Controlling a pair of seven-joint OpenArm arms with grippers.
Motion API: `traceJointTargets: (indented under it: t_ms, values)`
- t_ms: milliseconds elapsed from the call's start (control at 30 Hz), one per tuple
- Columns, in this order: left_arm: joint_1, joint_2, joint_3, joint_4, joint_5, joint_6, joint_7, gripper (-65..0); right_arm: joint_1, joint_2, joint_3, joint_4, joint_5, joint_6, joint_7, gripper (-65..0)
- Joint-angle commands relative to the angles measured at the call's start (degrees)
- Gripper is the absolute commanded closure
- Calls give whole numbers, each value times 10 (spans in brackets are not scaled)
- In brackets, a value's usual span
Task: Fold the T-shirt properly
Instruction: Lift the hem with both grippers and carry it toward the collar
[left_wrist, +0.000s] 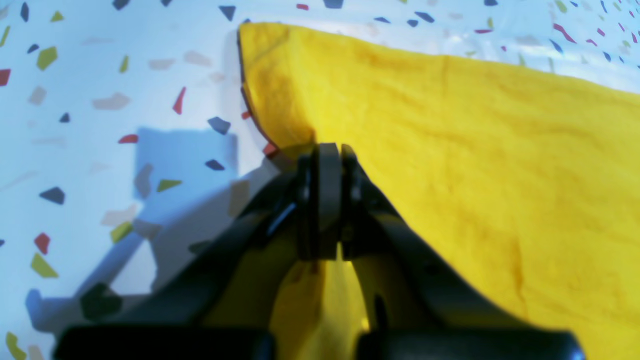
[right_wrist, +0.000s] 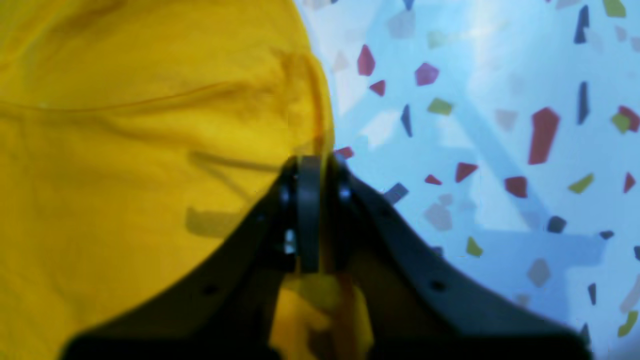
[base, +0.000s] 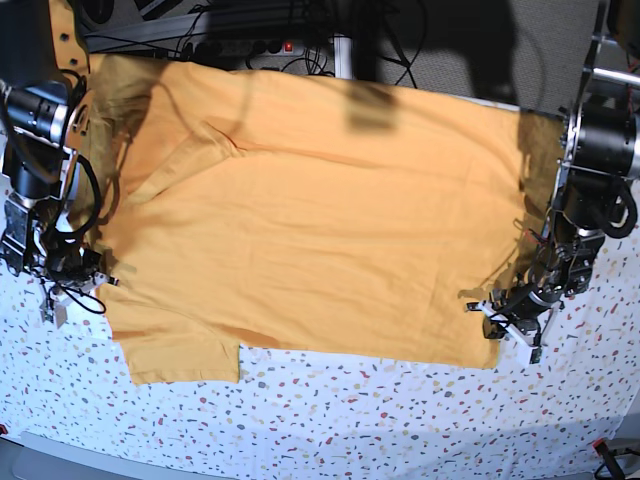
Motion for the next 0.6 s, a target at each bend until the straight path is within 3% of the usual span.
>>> traceJointTargets:
  t_ms: [0, 233, 333, 567]
  values:
    - [-19, -5, -2, 7, -5, -1, -15, 0, 15, 8, 1, 5, 2, 10, -1, 0]
    - [-19, -5, -2, 7, -5, -1, -17, 0, 14, 8, 1, 7, 2, 12, -4, 0]
    - [-17, -5, -3, 7, -5, -1, -17, 0, 10, 8, 1, 20, 2, 54, -4, 0]
    - [10, -8, -3, 18, -5, -1, -26, 0, -40, 8, 1, 113, 2, 54, -12, 0]
